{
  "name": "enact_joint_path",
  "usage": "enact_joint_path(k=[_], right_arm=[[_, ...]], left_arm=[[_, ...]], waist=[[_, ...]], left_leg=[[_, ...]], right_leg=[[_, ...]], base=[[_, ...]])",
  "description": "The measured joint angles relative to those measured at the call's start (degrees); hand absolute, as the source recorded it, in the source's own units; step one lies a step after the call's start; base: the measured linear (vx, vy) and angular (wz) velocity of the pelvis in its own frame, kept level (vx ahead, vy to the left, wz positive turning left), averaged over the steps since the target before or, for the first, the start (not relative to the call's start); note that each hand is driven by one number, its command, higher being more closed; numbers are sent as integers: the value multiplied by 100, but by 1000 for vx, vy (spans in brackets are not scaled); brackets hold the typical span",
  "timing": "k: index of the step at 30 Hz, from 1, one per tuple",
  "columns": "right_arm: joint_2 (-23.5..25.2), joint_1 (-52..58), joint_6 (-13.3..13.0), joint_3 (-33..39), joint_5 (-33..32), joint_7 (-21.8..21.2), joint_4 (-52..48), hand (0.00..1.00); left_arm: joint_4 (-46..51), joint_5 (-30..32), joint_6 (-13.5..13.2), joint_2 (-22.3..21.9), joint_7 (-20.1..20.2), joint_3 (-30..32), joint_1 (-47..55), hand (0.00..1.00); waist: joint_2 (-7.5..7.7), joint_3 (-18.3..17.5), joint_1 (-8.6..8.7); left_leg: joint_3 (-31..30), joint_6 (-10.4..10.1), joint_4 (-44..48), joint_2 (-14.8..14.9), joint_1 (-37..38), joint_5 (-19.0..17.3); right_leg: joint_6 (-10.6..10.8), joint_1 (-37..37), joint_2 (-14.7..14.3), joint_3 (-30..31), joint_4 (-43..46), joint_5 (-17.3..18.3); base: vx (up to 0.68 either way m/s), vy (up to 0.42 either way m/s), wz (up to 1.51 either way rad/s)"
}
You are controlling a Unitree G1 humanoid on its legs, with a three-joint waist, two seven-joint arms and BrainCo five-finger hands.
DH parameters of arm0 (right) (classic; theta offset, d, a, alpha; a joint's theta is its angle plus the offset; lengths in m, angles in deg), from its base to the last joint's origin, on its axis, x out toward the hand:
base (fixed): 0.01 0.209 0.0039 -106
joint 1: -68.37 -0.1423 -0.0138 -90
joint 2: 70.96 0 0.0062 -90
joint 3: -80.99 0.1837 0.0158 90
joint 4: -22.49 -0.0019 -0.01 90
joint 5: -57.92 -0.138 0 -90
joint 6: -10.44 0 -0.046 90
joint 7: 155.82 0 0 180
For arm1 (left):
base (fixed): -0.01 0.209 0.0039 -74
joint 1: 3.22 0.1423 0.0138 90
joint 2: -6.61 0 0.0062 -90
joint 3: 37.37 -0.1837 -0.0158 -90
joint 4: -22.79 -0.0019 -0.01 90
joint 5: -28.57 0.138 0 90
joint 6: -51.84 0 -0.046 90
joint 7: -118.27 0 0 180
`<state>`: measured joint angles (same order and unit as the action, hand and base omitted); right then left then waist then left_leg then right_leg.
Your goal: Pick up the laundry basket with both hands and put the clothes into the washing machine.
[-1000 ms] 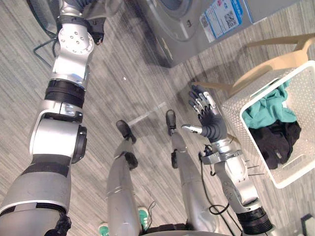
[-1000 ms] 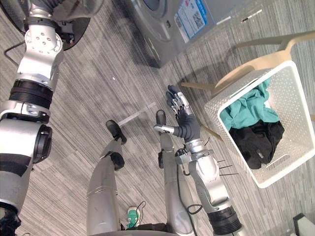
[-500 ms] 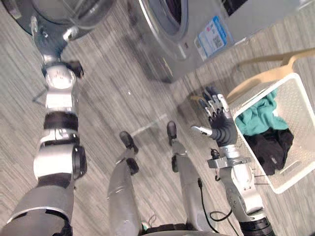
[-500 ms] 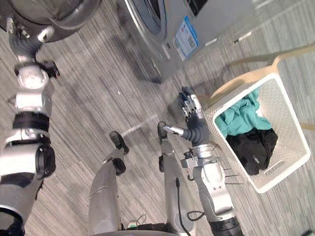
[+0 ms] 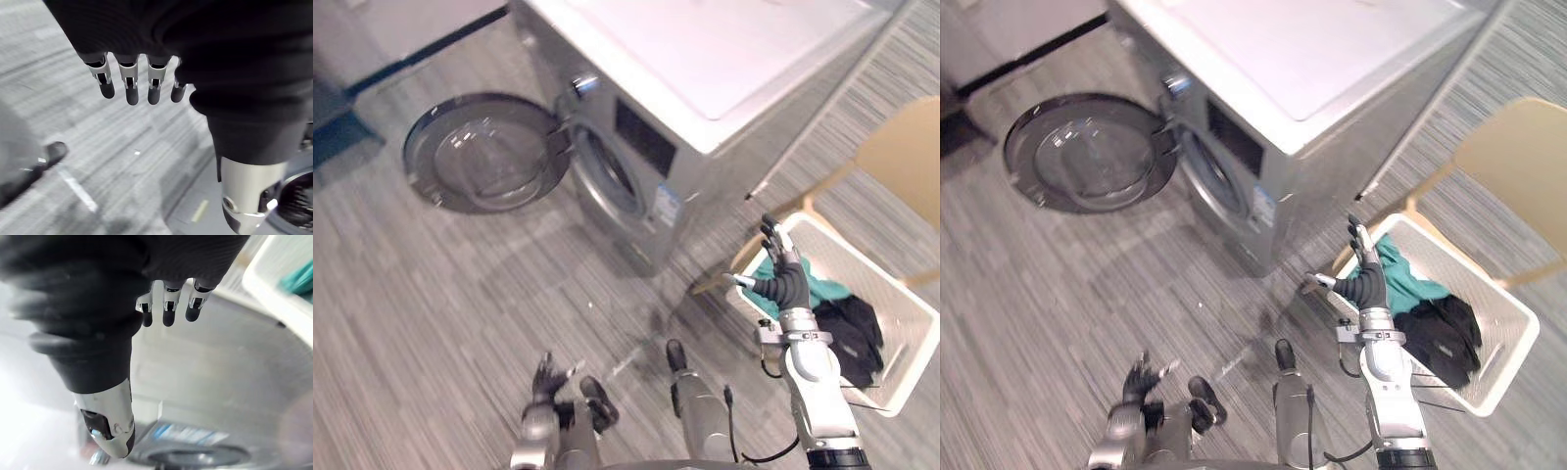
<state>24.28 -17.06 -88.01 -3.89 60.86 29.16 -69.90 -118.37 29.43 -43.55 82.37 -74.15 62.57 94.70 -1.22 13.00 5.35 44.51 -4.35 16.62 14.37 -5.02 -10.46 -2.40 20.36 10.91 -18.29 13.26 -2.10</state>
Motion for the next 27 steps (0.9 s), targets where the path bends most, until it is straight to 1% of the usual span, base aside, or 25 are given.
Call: enact_joint_path(k=[1,2,3,4,5,6,7,8,9,10,11,12,13,14,15,16,17,18,19,20,21,23,24,26,27], right_arm=[[2,-12,-4,-1,0,1,124,0],[13,-3,-4,2,0,0,172,0],[13,12,-8,13,0,0,171,0],[23,76,-8,76,-1,-10,173,0],[21,143,-10,83,-2,-18,172,0],[20,201,-10,83,-1,-18,172,0],[26,219,-9,73,-1,-18,174,0],[46,218,-9,55,-5,-20,173,0],[34,219,-11,58,-5,-16,173,0],[24,208,-16,23,-5,-12,172,0],[-21,160,-12,7,4,6,184,0],[-81,157,-12,-10,11,12,199,0],[-106,157,-12,-71,68,25,269,0],[-125,143,-7,-149,196,32,420,0],[-190,140,-1,-164,330,61,567,0],[-221,141,6,-187,416,90,618,0],[-293,158,25,-202,652,129,651,0],[-390,154,37,-218,883,152,687,0],[-377,172,48,-222,968,160,730,0],[-421,229,62,-214,1190,173,776,0],[-500,194,83,-233,1369,213,868,0],[-664,-4,108,-398,1583,235,1192,0],[-731,-105,118,-487,1646,230,1351,0],[-1016,-600,211,-961,1883,186,2055,0],[-1075,-727,234,-1059,1961,168,2194,0]], left_arm=[[-166,110,16,109,11,-4,4,0],[-309,230,41,198,54,-28,-4,0],[-351,258,64,214,99,-26,-7,0],[-421,376,71,207,137,-20,-11,0],[-486,460,78,186,196,5,-14,0],[-499,480,96,209,248,113,-10,0],[-502,492,106,212,246,167,-10,0],[-552,557,123,248,243,201,-10,0],[-571,608,120,266,241,199,-7,0],[-573,617,119,264,241,200,-12,0],[-577,636,94,267,241,178,-16,0],[-608,636,97,264,241,153,-14,0],[-669,627,100,261,239,130,-14,0],[-721,622,114,247,237,97,1,0],[-750,585,111,230,233,91,7,0],[-747,577,108,216,232,87,7,0],[-750,531,105,153,231,86,28,0],[-767,489,107,89,237,91,73,0],[-796,475,110,105,236,90,76,0],[-795,456,104,243,237,82,92,0],[-792,456,108,293,239,69,92,0],[-796,457,120,318,242,5,104,0],[-796,457,120,334,241,-51,113,0],[-791,458,119,362,248,-146,91,0],[-791,458,116,368,249,-169,64,0]], waist=[[-61,-45,-2],[-111,-85,13],[-138,-101,29],[-167,-117,19],[-159,-125,21],[-161,-133,3],[-167,-136,-23],[-174,-139,-100],[-168,-156,-127],[-115,-138,-158],[-147,-161,-185],[-106,-141,-223],[-106,-142,-305],[-105,-144,-402],[-110,-161,-457],[-125,-169,-474],[-274,-260,-484],[-378,-311,-460],[-295,-339,-445],[-148,-410,-428],[-51,-470,-456],[-3,-495,-473],[-5,-494,-482],[-50,-463,-564],[-66,-440,-594]], left_leg=[[227,-71,25,94,229,-50],[345,-91,37,164,390,-57],[351,-99,38,176,435,-49],[390,-127,124,290,552,-33],[419,-206,558,510,582,17],[410,-205,1007,728,586,67],[392,-99,1388,901,578,141],[-55,472,2216,1181,370,586],[-652,533,2651,1201,110,743],[-1060,363,2822,1093,-65,533],[-1912,94,2866,672,-432,-4],[-2145,84,2728,511,-493,-128],[-2458,103,2413,269,-515,-228],[-2908,73,1838,6,-529,-296],[-3342,38,1139,-236,-517,-275],[-3510,-40,728,-357,-517,-227],[-3702,-311,-16,-429,-515,201],[-3629,-154,-237,-368,-475,592],[-3599,-168,-263,-419,-396,602],[-3521,-164,-459,-575,-241,600],[-3398,-105,-599,-669,-150,573],[-3281,2,-604,-795,-107,520],[-3248,41,-589,-826,-104,496],[-3149,167,-453,-880,-232,406],[-3142,183,-384,-881,-315,392]], right_leg=[[-99,-204,313,-1181,177,62],[-52,-334,367,-1680,265,68],[-19,-314,301,-1615,278,65],[95,-297,163,-1438,306,159],[94,-298,79,-1279,414,309],[87,-301,-7,-1113,482,433],[65,-318,-81,-982,527,502],[11,-450,-282,-622,421,550],[-57,-558,-363,-386,239,555],[-86,-609,-398,-284,121,535],[-106,-718,-454,71,-56,522],[-106,-772,-481,205,-97,519],[-105,-873,-535,426,-148,520],[-61,-999,-576,666,-172,501],[36,-1064,-593,845,-152,454],[87,-1104,-604,920,-173,436],[206,-1160,-696,1023,-267,396],[366,-1265,-802,1172,-370,389],[421,-1327,-778,1229,-434,371],[532,-1431,-646,1279,-591,334],[618,-1469,-554,1375,-714,285],[719,-1517,-435,1482,-847,220],[744,-1513,-408,1521,-862,208],[813,-1391,-338,1633,-867,167],[830,-1325,-328,1648,-861,154]], base=[[203,-45,-116],[203,-80,-106],[205,-145,-95],[205,-192,-86],[214,-210,-97],[209,-223,-86],[199,-201,-116],[224,-187,-126],[181,-95,-126],[217,-38,-117],[191,0,-106],[206,7,-119],[190,53,-117],[229,101,-130],[259,148,-109],[229,182,-91],[189,186,-84],[190,210,-71],[200,214,-41],[200,222,-17],[136,174,-18],[63,152,-20],[39,154,-22],[7,115,-22],[-28,80,-7]])
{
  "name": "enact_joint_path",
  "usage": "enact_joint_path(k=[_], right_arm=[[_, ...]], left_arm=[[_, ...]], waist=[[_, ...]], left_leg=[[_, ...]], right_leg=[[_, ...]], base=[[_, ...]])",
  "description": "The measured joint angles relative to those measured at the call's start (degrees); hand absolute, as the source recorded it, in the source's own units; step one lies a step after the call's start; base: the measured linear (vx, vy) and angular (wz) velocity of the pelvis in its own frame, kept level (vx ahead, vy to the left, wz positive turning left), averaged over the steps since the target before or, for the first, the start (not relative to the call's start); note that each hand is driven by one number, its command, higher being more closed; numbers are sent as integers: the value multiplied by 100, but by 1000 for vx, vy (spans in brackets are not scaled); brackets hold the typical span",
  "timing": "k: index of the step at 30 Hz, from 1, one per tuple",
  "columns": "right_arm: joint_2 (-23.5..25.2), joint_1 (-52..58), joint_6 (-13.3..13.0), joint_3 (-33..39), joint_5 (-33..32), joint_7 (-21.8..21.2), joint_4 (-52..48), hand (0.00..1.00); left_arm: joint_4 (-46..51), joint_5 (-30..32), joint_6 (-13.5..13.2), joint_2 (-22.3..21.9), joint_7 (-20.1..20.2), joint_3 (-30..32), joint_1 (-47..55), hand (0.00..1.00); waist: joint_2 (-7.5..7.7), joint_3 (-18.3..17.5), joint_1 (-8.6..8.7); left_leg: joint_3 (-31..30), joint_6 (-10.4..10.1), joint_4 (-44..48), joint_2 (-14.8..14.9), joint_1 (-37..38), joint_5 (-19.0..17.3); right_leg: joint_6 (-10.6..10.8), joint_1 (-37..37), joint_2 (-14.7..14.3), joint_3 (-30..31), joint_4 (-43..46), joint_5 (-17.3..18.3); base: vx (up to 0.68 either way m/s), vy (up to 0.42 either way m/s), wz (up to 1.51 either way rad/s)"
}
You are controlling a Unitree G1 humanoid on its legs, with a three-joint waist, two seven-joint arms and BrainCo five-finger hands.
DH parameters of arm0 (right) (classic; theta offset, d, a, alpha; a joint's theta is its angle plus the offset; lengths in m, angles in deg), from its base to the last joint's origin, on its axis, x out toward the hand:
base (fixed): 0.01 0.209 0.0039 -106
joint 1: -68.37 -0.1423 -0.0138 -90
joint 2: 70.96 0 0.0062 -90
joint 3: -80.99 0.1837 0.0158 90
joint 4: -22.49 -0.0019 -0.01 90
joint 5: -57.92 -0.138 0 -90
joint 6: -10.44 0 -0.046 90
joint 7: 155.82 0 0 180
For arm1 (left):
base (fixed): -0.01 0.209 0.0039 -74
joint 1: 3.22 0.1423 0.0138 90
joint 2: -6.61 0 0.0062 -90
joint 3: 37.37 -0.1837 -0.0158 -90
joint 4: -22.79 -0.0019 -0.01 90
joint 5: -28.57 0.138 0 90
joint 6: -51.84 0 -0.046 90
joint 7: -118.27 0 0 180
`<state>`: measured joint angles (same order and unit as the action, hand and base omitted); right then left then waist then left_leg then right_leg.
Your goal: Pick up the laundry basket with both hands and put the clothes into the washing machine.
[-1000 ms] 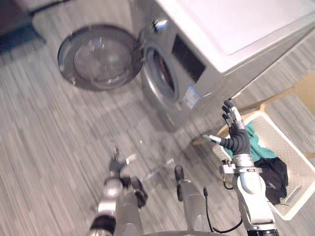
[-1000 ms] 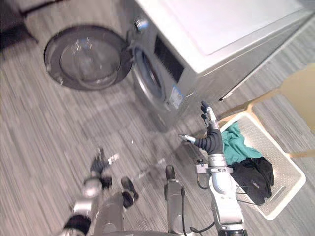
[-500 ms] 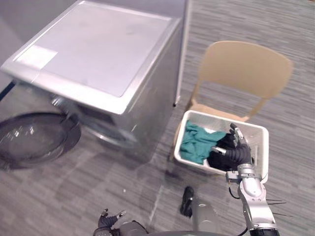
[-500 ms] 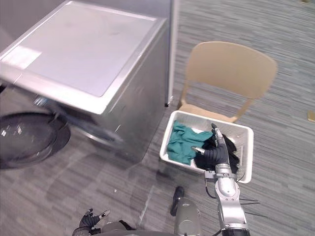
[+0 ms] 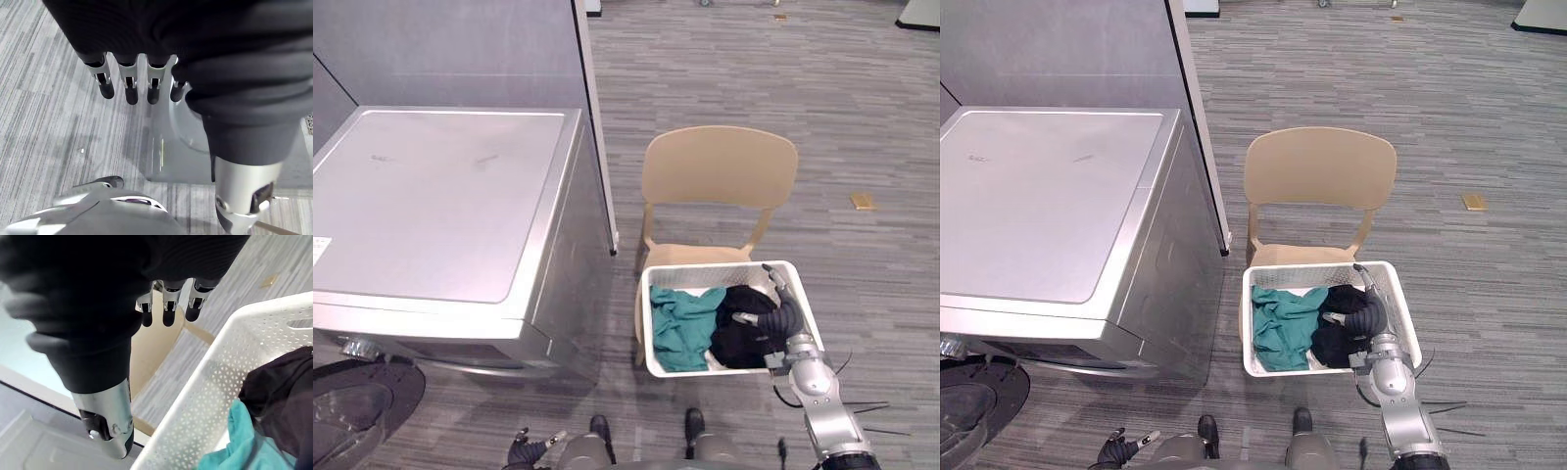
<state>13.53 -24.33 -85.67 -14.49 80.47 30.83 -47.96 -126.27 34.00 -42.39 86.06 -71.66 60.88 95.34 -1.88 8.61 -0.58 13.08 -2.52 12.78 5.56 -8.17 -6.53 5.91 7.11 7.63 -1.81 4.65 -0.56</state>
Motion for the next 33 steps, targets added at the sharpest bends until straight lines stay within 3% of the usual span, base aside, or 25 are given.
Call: enact_joint_path(k=[3,4,11,16,17,20,25,33], right_arm=[[-312,-834,29,-389,208,-49,537,0],[-449,-1395,34,-542,282,-37,898,0],[-840,-3104,189,-908,459,118,2283,0],[-926,-3875,427,-1117,486,337,3128,0],[-898,-3882,498,-1137,508,422,3143,100],[-802,-4078,649,-1143,519,693,3135,100],[-736,-4293,683,-1124,353,819,3035,100],[-202,-3232,691,-579,-457,780,1238,100]], left_arm=[[37,-2,-23,33,-5,-158,-261,0],[69,-20,-42,47,-12,-165,-462,0],[359,-255,-227,167,-154,-363,-768,0],[410,-377,-277,149,-298,-537,-1330,0],[437,-378,-276,97,-299,-586,-1466,0],[579,-387,-317,21,-342,-573,-1636,0],[803,-530,-382,-235,-404,-582,-1859,0],[883,-602,-337,-309,-401,-560,-1798,0]], waist=[[-114,370,-33],[-164,699,-39],[-267,1503,-234],[-313,1682,-409],[-316,1713,-484],[-309,1719,-487],[-307,1720,-482],[-231,1764,-496]], left_leg=[[-103,52,388,30,-647,-35],[-215,70,531,35,-987,-39],[-472,201,570,-87,-1813,159],[-685,256,528,-174,-2417,398],[-722,253,549,-173,-2491,403],[-760,253,597,-166,-2660,403],[-779,188,507,-145,-2748,473],[-753,93,276,-1,-2200,553]], right_leg=[[42,446,14,-84,89,-95],[31,693,11,-162,173,-152],[30,1344,101,-333,213,-329],[23,1832,161,-564,223,-400],[22,1877,157,-592,231,-399],[-22,2076,156,-600,386,-367],[-62,2208,135,-614,431,-336],[-170,1820,10,-615,483,-227]], base=[[-125,53,17],[-176,38,23],[-91,30,20],[-7,5,27],[13,-9,13],[10,-3,5],[-3,-4,1],[28,-43,-2]])
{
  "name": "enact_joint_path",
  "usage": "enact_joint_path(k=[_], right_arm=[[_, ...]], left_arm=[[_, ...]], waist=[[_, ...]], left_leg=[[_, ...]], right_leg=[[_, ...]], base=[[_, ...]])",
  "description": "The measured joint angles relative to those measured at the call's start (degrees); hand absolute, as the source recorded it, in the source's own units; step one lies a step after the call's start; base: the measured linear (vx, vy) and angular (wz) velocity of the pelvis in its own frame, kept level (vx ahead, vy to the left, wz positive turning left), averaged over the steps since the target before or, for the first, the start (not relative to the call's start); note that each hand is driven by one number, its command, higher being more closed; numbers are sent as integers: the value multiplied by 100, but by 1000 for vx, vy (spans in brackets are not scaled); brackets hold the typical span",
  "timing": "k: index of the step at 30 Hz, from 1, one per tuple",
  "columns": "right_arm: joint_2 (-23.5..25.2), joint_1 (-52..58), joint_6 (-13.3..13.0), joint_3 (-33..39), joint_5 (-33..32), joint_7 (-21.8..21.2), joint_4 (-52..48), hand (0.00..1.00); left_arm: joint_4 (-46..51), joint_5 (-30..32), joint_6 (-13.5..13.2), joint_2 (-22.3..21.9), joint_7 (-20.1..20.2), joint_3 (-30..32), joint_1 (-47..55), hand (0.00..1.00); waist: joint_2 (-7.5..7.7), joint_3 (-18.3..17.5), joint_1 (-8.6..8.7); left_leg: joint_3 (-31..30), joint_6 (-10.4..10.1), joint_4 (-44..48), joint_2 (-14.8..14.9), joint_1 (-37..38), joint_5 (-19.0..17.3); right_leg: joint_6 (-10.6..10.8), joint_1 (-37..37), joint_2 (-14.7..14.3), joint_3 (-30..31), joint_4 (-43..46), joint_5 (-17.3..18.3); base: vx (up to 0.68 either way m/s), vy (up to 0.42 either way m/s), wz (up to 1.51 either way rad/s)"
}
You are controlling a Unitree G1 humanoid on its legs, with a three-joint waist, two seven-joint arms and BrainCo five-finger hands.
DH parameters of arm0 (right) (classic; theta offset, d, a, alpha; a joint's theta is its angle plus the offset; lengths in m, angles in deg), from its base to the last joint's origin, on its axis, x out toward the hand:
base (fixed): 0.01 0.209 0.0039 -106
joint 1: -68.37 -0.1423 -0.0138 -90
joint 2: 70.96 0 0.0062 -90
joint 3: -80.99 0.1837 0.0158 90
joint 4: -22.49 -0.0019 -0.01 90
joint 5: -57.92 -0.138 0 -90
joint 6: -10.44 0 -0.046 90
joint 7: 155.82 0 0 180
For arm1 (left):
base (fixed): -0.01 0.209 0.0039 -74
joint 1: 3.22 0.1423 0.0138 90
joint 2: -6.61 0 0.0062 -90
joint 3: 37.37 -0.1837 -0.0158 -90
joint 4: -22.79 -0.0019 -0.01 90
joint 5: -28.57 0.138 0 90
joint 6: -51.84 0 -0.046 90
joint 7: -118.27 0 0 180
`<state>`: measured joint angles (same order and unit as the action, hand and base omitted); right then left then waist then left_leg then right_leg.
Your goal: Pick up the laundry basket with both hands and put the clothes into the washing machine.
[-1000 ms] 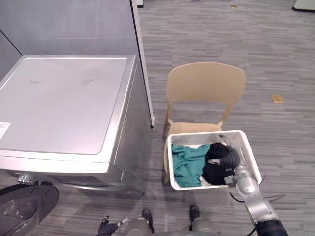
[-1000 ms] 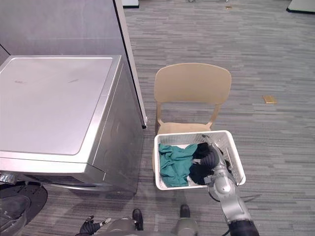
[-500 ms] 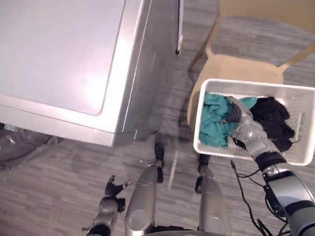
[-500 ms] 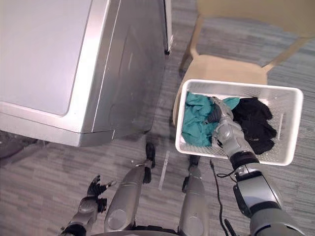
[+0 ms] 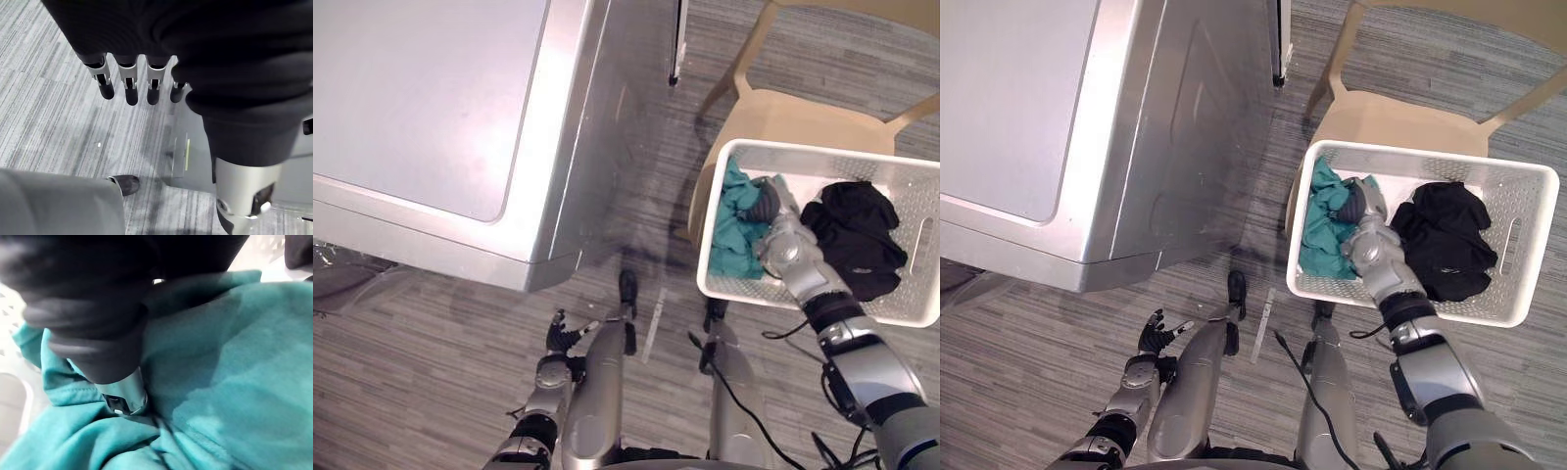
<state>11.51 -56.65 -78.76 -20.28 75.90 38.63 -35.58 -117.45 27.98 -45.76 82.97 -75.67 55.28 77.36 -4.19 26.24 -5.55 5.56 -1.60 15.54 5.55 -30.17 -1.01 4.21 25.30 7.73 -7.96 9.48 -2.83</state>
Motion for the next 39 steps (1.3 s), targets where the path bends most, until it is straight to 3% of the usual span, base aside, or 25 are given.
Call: enact_joint_path(k=[4,6,9,14,17,24,27,28,29,31,32,34,36,37,38,39], right_arm=[[361,1042,-105,802,-581,18,-1262,100],[677,1647,-262,1176,-988,1,-1820,100],[1064,2459,-427,1672,-1569,-98,-2465,100],[1443,3010,-703,1991,-2459,-365,-3169,100],[1669,3012,-833,1966,-3136,-594,-3480,100],[2010,3033,-1111,1589,-4167,-978,-4213,100],[2103,3054,-1184,1286,-4269,-1080,-4430,100],[2105,3049,-1184,1263,-4268,-1106,-4476,100],[2167,3065,-1203,1225,-4257,-1111,-4591,100],[2221,3058,-1265,1064,-4244,-1121,-4689,100],[2221,3033,-1325,860,-4185,-1166,-4750,100],[2246,3023,-1347,665,-4098,-1202,-4891,100],[2239,2823,-1364,434,-4000,-1200,-4933,100],[2225,2793,-1365,411,-4000,-1200,-4932,100],[2145,2770,-1364,410,-3999,-1188,-4902,100],[2001,2780,-1360,478,-3998,-1142,-4896,100]], left_arm=[[20,5,101,50,14,96,282,0],[27,2,146,131,22,445,616,0],[15,0,249,321,30,719,1005,0],[81,-85,280,358,131,905,1401,0],[616,-159,275,305,135,901,1627,0],[1766,-378,227,45,151,900,2131,0],[2047,-411,212,18,150,831,1917,0],[2116,-409,204,21,153,802,1850,0],[2289,-390,151,55,133,690,1695,0],[2651,-375,55,57,118,576,1752,0],[2890,-371,13,39,107,566,1809,0],[3183,-374,-43,33,71,566,1910,0],[3488,-405,-50,-138,-1,435,2112,0],[3566,-415,-50,-179,0,358,2186,0],[3650,-492,-48,-253,-3,185,2251,0],[3667,-553,-29,-374,-7,38,2222,0]], waist=[[117,-14,30],[309,-193,152],[530,-540,180],[591,-1192,222],[598,-1458,291],[595,-1702,287],[576,-1692,311],[558,-1677,310],[571,-1666,325],[590,-1672,270],[657,-1716,154],[675,-1741,4],[488,-1760,-222],[424,-1755,-238],[282,-1700,-191],[48,-1628,-76]], left_leg=[[16,-6,-188,-5,640,-5],[30,-16,-386,-65,961,-11],[41,-19,-688,-124,1418,-10],[23,-28,-1000,-212,2017,2],[18,-28,-1170,-243,2366,4],[278,-37,-1330,-218,2814,-5],[155,-31,-757,-96,2393,-41],[99,3,-683,-65,2340,-48],[-158,38,-551,-138,2281,-69],[-444,35,-341,-264,2176,-68],[-573,30,-128,-288,1995,-65],[-733,-55,146,-294,1626,-12],[-1004,-328,403,-94,934,247],[-1092,-349,330,-32,812,385],[-1292,-293,-192,49,745,902],[-1292,276,-935,194,862,1157]], right_leg=[[0,-489,-6,8,119,195],[24,-721,7,11,138,331],[58,-1047,33,24,81,441],[84,-1675,70,-8,-298,430],[99,-2042,73,-34,-497,420],[121,-2298,50,208,-550,390],[186,-1774,40,447,335,430],[367,-1705,56,583,641,591],[275,-1545,171,844,2092,1244],[380,-1682,288,1158,3387,1571],[373,-1899,273,1373,3704,1624],[336,-2171,233,1535,3494,1642],[81,-2490,-14,1042,2258,2607],[13,-2494,-103,869,2068,2739],[-137,-2494,-310,563,1805,2896],[-289,-2492,-516,167,1687,2839]], base=[[26,-39,4],[35,-11,6],[78,5,1],[138,31,1],[94,14,3],[19,5,-18],[-104,13,12],[-115,-3,91],[-78,-46,105],[-129,-148,121],[-184,-214,92],[-276,-269,61],[-404,-319,42],[-449,-298,54],[-486,-311,109],[-498,-295,142]])
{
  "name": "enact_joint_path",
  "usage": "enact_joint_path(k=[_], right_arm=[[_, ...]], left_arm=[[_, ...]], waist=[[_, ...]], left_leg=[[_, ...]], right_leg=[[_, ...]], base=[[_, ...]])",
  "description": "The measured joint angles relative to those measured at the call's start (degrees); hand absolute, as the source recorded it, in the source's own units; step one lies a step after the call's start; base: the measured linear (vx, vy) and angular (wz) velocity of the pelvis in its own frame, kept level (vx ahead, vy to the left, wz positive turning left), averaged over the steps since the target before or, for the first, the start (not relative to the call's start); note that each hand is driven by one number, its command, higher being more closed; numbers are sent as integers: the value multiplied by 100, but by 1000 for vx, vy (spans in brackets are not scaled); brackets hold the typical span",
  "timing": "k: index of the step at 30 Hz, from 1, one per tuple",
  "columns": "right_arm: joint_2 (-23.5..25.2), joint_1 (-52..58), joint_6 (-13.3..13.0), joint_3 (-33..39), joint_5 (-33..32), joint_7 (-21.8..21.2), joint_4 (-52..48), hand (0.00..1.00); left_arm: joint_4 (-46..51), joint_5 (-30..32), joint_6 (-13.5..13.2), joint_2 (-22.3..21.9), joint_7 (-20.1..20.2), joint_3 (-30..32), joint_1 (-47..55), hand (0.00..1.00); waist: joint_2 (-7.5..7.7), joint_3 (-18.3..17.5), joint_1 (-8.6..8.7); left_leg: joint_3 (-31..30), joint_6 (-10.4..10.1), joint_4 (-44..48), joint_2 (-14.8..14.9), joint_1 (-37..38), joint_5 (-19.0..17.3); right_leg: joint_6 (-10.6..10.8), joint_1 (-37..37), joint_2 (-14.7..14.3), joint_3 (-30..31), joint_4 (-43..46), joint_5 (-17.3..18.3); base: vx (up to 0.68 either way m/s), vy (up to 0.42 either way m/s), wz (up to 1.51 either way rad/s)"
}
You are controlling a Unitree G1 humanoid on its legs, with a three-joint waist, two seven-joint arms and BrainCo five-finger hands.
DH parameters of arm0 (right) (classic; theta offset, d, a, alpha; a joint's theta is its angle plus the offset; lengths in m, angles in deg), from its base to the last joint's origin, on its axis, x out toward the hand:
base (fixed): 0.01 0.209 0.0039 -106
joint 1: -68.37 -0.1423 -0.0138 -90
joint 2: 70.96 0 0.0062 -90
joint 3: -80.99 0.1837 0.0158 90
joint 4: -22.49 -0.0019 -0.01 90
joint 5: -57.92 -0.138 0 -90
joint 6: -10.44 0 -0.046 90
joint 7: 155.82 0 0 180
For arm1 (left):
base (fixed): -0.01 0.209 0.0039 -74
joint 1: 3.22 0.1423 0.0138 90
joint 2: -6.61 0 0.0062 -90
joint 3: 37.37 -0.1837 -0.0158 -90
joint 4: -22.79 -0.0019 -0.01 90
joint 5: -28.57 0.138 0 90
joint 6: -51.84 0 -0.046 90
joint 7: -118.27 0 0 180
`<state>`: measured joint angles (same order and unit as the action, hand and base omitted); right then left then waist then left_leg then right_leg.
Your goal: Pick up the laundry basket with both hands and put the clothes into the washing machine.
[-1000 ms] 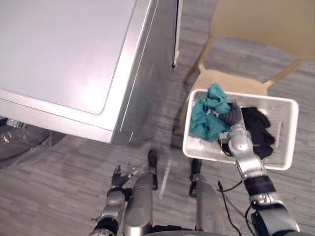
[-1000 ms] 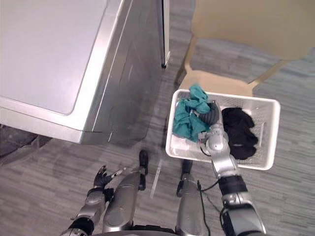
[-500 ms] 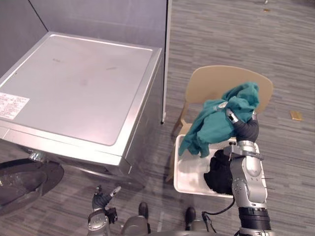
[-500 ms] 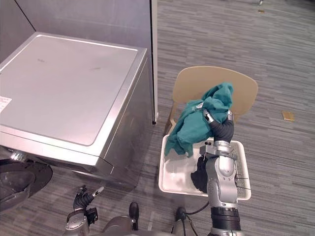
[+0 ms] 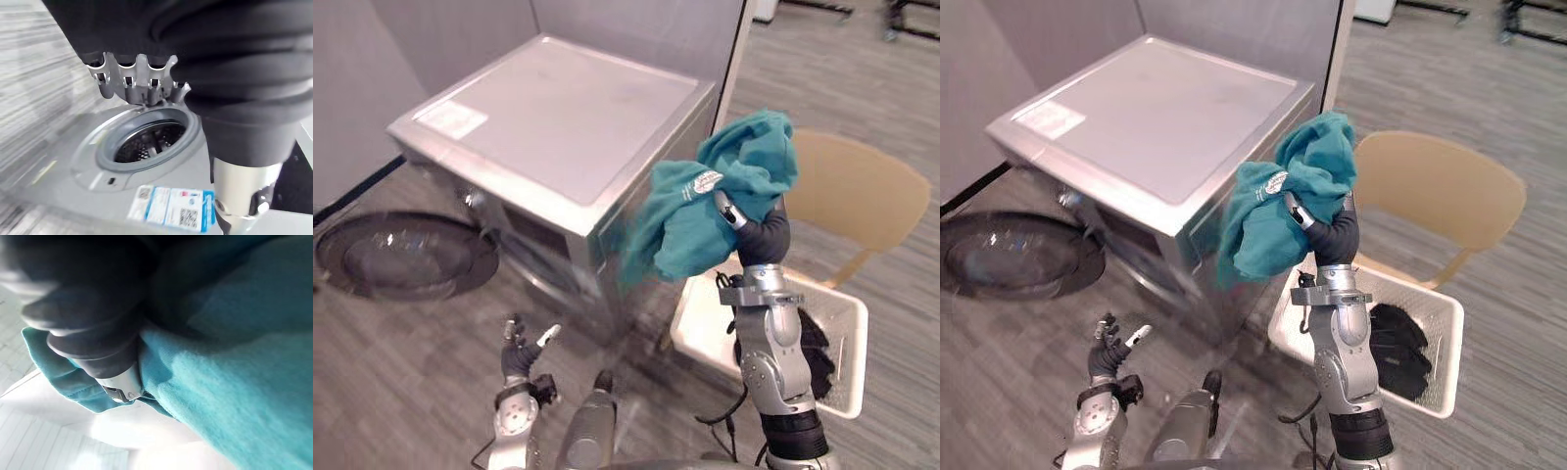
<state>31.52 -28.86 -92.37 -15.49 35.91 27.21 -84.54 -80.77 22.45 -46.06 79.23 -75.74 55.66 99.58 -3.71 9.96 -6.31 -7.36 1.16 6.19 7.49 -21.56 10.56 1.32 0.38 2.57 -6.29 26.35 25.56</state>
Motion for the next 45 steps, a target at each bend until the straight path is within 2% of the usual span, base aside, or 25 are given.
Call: enact_joint_path(k=[1,2,4,5,6,7,8,9,11,12,13,14,17,20,22,23,27,30,31,37,40,43,45], right_arm=[[-82,-1,13,72,0,24,32,100],[-205,-56,45,208,1,50,107,100],[-203,-161,47,339,3,50,212,100],[-225,-190,33,333,6,17,209,100],[-286,-195,36,323,4,-59,211,100],[-356,-194,45,311,4,-128,211,100],[-365,-194,47,310,3,-142,212,100],[-387,-197,58,293,3,-223,213,100],[-386,-247,74,137,-1,-311,213,100],[-377,-312,95,-20,1,-379,225,100],[-369,-346,115,-97,0,-431,231,100],[-342,-459,222,-416,-5,-543,253,100],[-150,-607,287,-1168,-72,-816,459,100],[13,-804,398,-1821,-162,-965,736,100],[66,-897,447,-2014,-230,-975,816,100],[79,-940,451,-2102,-289,-983,900,100],[74,-950,538,-2459,-576,-982,1025,100],[67,-950,544,-2623,-849,-983,1030,100],[44,-948,544,-2647,-928,-985,1030,0],[-96,-653,513,-2766,-933,-1154,1029,0],[-136,-297,462,-2644,-513,-1192,1025,0],[-169,57,461,-2155,270,-1083,1017,0],[-222,89,417,-1669,1340,-711,965,0]], left_arm=[[11,-2,11,-19,4,-120,-51,0],[201,7,17,-20,25,-288,-120,0],[719,23,6,30,22,-288,-107,0],[1120,97,-27,113,23,-290,-105,0],[1466,231,-129,172,25,-298,-138,0],[1699,358,-269,226,28,-365,-266,0],[1716,379,-281,231,30,-370,-292,0],[1805,481,-379,261,31,-541,-473,0],[1866,584,-434,280,100,-828,-657,0],[1866,702,-446,279,164,-1109,-810,0],[1866,728,-448,285,180,-1234,-863,0],[1863,847,-447,286,284,-1524,-966,0],[1839,975,-443,417,406,-1967,-1117,0],[1775,1091,-443,524,399,-2134,-1350,0],[1644,1143,-443,556,393,-2158,-1465,0],[1533,1157,-439,627,384,-2208,-1528,100],[1278,1445,-369,732,216,-2306,-1750,100],[1164,1739,-353,741,-91,-2312,-1887,100],[1145,1803,-353,741,-158,-2320,-1887,100],[1057,1802,-263,723,-357,-2256,-1795,100],[1057,1788,-238,623,-352,-2036,-1535,100],[1063,1729,-232,425,-369,-1530,-1303,100],[1065,1643,-232,370,-384,-1226,-1119,100]], waist=[[-69,55,99],[49,137,226],[210,170,217],[206,113,254],[120,65,255],[34,10,269],[21,2,273],[-53,-64,340],[-161,-160,482],[-226,-213,534],[-214,-221,534],[-130,-267,506],[47,-400,507],[138,-506,487],[157,-523,455],[155,-538,419],[165,-662,394],[168,-686,398],[178,-727,403],[226,-799,406],[232,-811,410],[234,-814,395],[232,-812,395]], left_leg=[[114,53,-253,88,41,-375],[544,13,-253,73,-26,-1051],[895,-148,502,-107,-16,-922],[968,-165,1072,-157,30,-943],[1079,-199,1556,-138,163,-1050],[1298,-264,2010,-63,470,-1401],[1326,-265,2044,-43,521,-1440],[1508,-245,2112,84,968,-1624],[1595,-445,1226,150,1660,-1600],[1560,-514,434,142,1908,-1586],[1567,-519,259,148,1961,-1590],[1545,-543,-48,147,2028,-1586],[1552,-610,-156,33,2042,-1539],[1572,-523,-184,-96,2045,-1479],[1565,-458,-237,-154,2074,-1417],[1568,-442,-248,-174,2087,-1394],[1556,-429,-565,-206,2171,-1155],[1545,-444,-680,-180,2215,-1049],[1545,-451,-750,-168,2259,-1003],[1543,-478,-906,-139,2323,-910],[1548,-514,-1033,-113,2337,-866],[1545,-523,-1042,-91,2336,-861],[1542,-526,-1042,-79,2323,-859]], right_leg=[[-146,-14,-9,-238,-82,-89],[-271,4,100,-611,-193,-211],[-401,127,314,-836,-341,-435],[-430,193,360,-997,-556,-712],[-459,248,339,-1137,-797,-956],[-490,298,342,-1324,-961,-1143],[-489,298,343,-1351,-980,-1164],[-477,296,348,-1580,-1090,-1287],[-368,316,317,-1853,-1191,-1392],[-303,375,279,-2028,-1228,-1484],[-306,410,262,-2066,-1235,-1527],[-279,514,249,-2076,-1243,-1632],[-144,502,336,-2001,-1409,-1866],[-52,451,383,-1924,-1601,-2066],[-36,369,391,-1913,-1780,-2205],[-40,331,389,-1899,-1869,-2283],[-68,269,345,-1905,-2148,-2498],[-100,173,256,-1915,-2394,-2662],[-124,129,232,-1918,-2484,-2712],[-171,-6,68,-1912,-2822,-2887],[-168,-36,19,-1907,-2908,-2904],[-165,-59,-52,-1905,-2960,-2916],[-164,-56,-59,-1908,-2964,-2914]], base=[[-491,-234,185],[-371,-143,139],[-410,-155,101],[-403,-133,79],[-374,-52,80],[-232,2,54],[-240,55,77],[-160,70,88],[-171,108,99],[-131,130,59],[-150,171,42],[-103,130,10],[-108,142,4],[-111,141,-1],[-98,101,3],[-93,63,0],[-72,21,1],[-72,-22,-1],[-47,-25,-2],[-29,-13,-2],[-11,-4,-1],[36,-13,0],[46,13,1]])
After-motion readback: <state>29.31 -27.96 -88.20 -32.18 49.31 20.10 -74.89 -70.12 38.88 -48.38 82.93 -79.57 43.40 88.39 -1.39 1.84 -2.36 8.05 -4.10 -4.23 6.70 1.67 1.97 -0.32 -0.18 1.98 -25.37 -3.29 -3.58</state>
